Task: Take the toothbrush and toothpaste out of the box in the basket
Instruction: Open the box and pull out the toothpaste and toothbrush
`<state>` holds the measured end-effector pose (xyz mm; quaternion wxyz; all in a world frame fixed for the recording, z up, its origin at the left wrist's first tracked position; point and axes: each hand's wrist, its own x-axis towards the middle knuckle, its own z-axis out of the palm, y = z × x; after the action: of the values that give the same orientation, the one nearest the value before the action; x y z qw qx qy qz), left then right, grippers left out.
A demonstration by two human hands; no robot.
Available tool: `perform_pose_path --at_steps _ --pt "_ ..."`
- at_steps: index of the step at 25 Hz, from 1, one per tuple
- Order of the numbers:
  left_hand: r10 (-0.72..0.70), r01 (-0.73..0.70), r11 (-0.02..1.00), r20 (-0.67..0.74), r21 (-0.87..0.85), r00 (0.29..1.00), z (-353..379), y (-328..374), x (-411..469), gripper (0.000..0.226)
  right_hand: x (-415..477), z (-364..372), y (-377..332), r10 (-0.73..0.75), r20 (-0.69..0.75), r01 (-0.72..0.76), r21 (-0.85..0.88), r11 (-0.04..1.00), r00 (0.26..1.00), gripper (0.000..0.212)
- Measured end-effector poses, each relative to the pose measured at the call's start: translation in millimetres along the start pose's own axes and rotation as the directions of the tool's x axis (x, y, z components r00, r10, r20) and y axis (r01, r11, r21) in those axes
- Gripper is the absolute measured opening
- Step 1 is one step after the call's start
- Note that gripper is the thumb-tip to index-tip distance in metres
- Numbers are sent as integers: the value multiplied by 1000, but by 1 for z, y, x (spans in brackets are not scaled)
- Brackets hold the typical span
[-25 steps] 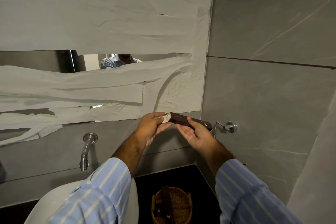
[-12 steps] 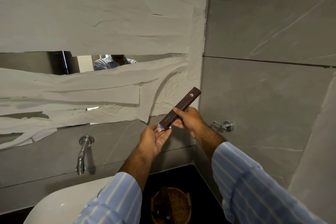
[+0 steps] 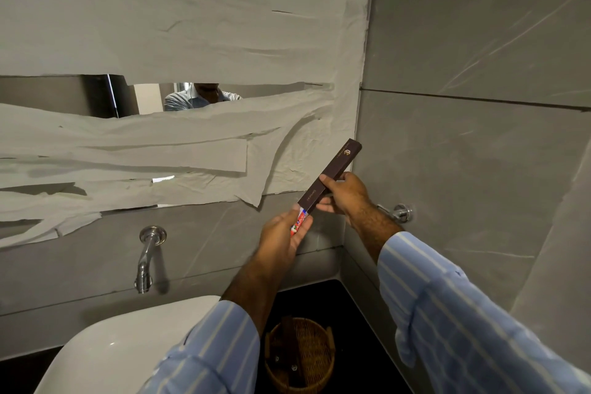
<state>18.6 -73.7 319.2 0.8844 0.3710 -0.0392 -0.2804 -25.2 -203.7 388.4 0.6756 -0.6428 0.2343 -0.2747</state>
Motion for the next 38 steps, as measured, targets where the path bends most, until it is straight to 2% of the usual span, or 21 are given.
perform_pose_path --at_steps 2,4,6,8,9,11,17,22,24,27,30,33,35,38 --pt "110 -115 977 41 178 993 -1 -6 1 31 3 -2 3 10 -20 -10 24 1000 1000 32" --pt "198 -202 903 50 380 979 -2 -7 3 23 4 -5 5 32 -23 -31 41 999 999 33" --pt "272 -256 748 70 612 960 -5 -4 4 15 4 -8 7 57 -10 -56 39 998 998 34" --pt "342 -294 517 120 804 932 -8 0 7 18 3 -10 9 73 9 -73 35 997 997 36" --pt "360 -305 417 152 857 920 -10 4 8 20 3 -11 9 75 13 -75 38 996 997 36" --pt "358 -329 304 213 894 909 -9 10 8 19 3 -13 9 65 6 -65 51 997 998 37" --pt "421 -370 164 274 915 865 -12 20 7 15 4 -22 -2 -17 -127 37 151 988 992 36" --pt "452 -362 188 247 913 857 -36 20 2 15 3 -41 -13 -107 -267 150 146 978 958 38" --pt "470 -328 262 177 908 865 -45 21 3 14 2 -48 -14 -112 -291 155 132 979 950 38" --pt "448 -264 416 57 870 892 -51 19 5 12 -6 -55 -4 -68 -214 86 75 993 975 30" --pt "317 -178 562 -12 808 948 -45 4 5 17 -18 -62 18 28 -133 -29 -9 1000 991 16" --pt "185 -76 625 -53 777 981 -38 -19 1 14 -32 -77 48 142 -68 -146 -49 988 987 13" --pt "74 5 603 -62 797 995 -35 -42 -5 13 -40 -89 78 185 -57 -190 -94 977 981 16" --pt "-106 141 535 -99 833 989 -38 -83 -20 16 -58 -108 127 313 -39 -315 -52 948 949 18"
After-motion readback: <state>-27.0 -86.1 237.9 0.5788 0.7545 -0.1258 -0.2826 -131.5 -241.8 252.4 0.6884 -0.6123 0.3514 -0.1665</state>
